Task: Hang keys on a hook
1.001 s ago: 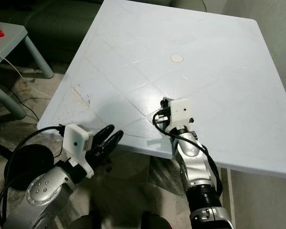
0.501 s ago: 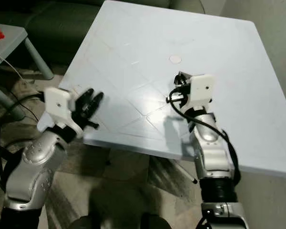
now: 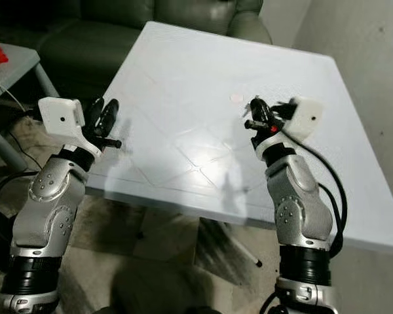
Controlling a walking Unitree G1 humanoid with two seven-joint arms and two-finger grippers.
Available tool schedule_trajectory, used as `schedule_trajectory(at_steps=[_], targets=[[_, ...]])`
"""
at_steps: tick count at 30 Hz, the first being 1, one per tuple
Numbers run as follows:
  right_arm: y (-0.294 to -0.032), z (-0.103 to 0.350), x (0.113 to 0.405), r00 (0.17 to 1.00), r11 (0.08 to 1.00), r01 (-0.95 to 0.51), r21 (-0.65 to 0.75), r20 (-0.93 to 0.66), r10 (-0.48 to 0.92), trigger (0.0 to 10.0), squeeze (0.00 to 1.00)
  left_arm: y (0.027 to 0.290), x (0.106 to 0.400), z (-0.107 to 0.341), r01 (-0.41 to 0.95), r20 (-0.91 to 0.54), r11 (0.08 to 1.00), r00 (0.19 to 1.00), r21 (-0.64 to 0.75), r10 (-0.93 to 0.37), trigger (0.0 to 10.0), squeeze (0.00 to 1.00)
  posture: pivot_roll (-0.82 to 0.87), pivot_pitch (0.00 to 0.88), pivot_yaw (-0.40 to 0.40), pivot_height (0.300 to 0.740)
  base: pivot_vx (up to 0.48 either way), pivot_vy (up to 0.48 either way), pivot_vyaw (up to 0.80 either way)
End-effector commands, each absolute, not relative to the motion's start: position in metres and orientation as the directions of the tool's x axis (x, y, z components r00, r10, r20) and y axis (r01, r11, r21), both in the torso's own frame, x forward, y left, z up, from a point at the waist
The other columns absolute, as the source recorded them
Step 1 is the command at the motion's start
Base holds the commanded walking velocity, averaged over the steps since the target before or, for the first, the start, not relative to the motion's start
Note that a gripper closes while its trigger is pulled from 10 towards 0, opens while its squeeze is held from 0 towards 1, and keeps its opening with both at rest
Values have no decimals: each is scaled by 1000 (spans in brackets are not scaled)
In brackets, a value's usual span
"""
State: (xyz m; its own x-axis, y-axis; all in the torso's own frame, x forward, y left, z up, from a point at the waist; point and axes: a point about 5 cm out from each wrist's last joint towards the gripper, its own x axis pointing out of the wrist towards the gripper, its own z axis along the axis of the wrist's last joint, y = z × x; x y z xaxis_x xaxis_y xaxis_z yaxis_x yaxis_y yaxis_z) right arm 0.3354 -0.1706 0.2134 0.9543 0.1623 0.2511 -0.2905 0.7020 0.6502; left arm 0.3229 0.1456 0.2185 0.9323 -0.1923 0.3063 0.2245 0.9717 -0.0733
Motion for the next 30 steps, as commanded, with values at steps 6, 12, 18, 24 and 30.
schedule_trajectory(at_steps=[6, 12, 18, 24, 30], targets=[[-162, 186, 331, 923, 922, -385, -46, -28, 384, 10000, 0, 145, 326, 218, 210, 324, 974, 930, -87, -172, 10000, 0, 19, 0, -113, 740, 0, 0, 0], [-169, 182, 319, 841, 755, -539, -374, -187, 508, 10000, 0, 143, 328, 219, 210, 340, 973, 926, -98, -165, 10000, 0, 8, 1, -123, 740, 0, 0, 0], [-178, 203, 320, 853, 715, -485, -503, -91, 514, 10000, 0, 140, 327, 218, 212, 353, 970, 922, -114, -160, 10000, 0, -1, 17, -138, 740, 0, 0, 0], [-180, 211, 321, 876, 686, -399, -608, -31, 482, 10000, 0, 140, 326, 217, 211, 356, 970, 921, -119, -157, 10000, 0, -3, 22, -137, 740, 0, 0, 0], [-182, 220, 324, 860, 822, -471, -320, 41, 509, 10000, 0, 140, 328, 222, 219, 367, 968, 916, -123, -161, 10000, 0, -9, 21, -132, 740, 0, 0, 0]])
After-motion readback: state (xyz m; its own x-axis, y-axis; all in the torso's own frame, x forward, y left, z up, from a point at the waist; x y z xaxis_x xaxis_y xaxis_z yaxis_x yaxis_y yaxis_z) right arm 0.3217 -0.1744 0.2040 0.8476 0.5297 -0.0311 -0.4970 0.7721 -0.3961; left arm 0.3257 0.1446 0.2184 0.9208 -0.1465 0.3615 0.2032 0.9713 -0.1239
